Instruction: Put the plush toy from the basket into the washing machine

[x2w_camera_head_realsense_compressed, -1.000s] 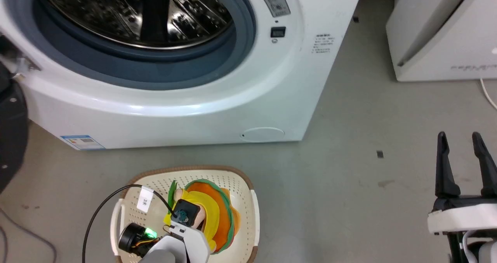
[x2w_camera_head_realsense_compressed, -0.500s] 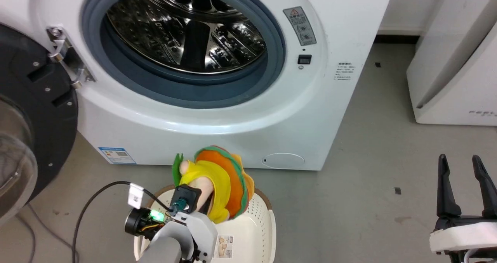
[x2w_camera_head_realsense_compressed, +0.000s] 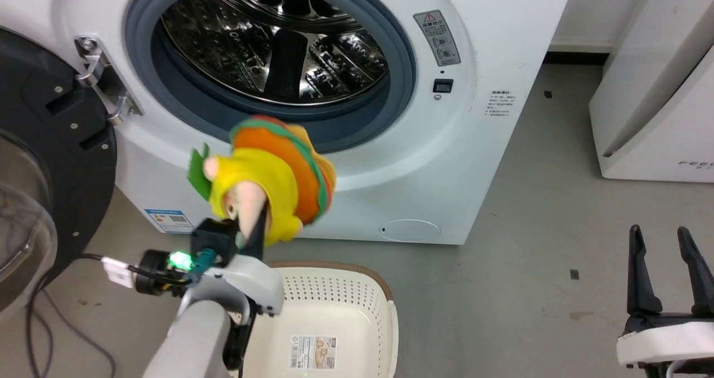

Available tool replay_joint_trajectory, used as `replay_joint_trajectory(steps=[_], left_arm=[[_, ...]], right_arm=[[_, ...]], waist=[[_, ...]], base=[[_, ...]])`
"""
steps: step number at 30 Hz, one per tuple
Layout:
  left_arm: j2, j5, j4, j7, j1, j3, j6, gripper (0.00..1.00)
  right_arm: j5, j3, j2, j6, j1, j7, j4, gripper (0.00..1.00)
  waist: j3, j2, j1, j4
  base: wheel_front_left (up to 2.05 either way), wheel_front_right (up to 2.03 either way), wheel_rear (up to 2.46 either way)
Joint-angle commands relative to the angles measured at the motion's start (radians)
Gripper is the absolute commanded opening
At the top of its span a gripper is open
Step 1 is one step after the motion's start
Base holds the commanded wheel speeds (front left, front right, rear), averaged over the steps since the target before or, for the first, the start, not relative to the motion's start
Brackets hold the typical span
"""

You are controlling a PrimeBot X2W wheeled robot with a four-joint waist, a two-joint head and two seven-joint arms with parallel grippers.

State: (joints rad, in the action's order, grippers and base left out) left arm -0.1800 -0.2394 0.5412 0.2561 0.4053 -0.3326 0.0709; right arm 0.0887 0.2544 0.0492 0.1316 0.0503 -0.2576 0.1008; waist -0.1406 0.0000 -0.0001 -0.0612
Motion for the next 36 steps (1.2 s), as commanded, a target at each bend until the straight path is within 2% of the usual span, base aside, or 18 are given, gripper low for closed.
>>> replay_joint_trajectory(steps=[1, 8, 16, 27, 36], left_arm=[[-0.003, 0.001, -0.024, 0.006, -0.01, 0.019, 0.009, 0.0], [0.008, 0.031, -0.101, 0.006, 0.022, 0.115, 0.022, 0.0], [0.012, 0.073, -0.086, 0.006, 0.136, 0.189, 0.003, 0.0], [-0.046, 0.122, 0.001, 0.006, 0.344, 0.277, -0.024, 0.0], [-0.082, 0.157, 0.046, 0.006, 0.489, 0.306, -0.018, 0.0]], right_arm=[[0.004, 0.0, 0.001, -0.001, 0.011, -0.004, 0.001, 1.0], [0.009, -0.009, 0.001, -0.001, 0.046, -0.004, -0.006, 1.0], [0.009, -0.009, 0.001, -0.001, 0.107, -0.004, -0.019, 1.0], [0.037, -0.035, 0.001, -0.001, 0.197, -0.004, -0.031, 1.0], [0.06, -0.057, 0.001, -0.001, 0.258, -0.004, -0.043, 1.0]], waist=[[-0.01, 0.0, 0.0001, 0.008], [-0.069, 0.0, 0.0001, 0.045], [-0.173, 0.0, 0.0001, 0.098], [-0.324, 0.0, 0.0001, 0.191], [-0.443, 0.0, 0.0001, 0.26]], base=[[0.0, 0.0, 0.0], [0.0, 0.0, 0.0], [0.0, 0.0, 0.0], [0.0, 0.0, 0.0], [0.0, 0.0, 0.0]])
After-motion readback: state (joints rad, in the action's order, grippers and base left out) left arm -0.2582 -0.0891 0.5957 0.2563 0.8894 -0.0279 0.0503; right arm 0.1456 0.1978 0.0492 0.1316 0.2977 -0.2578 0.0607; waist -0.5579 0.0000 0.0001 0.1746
